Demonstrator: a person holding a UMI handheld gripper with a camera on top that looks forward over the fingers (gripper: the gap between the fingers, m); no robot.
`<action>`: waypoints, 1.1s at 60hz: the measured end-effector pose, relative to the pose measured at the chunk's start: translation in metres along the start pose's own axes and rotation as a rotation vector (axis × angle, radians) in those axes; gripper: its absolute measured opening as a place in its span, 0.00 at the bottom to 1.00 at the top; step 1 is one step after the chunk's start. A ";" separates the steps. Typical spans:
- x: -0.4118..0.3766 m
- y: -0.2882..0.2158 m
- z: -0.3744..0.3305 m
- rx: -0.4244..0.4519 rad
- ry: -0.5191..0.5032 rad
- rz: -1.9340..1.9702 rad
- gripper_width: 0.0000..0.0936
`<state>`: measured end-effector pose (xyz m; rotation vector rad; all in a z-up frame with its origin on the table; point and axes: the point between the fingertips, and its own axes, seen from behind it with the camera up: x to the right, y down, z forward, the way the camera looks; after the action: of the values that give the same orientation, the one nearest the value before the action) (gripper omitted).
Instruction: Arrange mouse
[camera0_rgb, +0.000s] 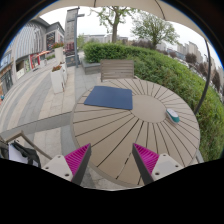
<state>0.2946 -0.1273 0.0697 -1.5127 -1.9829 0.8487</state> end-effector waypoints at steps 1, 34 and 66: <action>0.000 0.000 0.000 0.002 0.001 -0.001 0.91; 0.108 0.004 0.024 0.051 0.163 0.099 0.91; 0.250 -0.007 0.058 0.179 0.326 0.184 0.91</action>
<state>0.1846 0.1028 0.0399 -1.6274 -1.5131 0.7718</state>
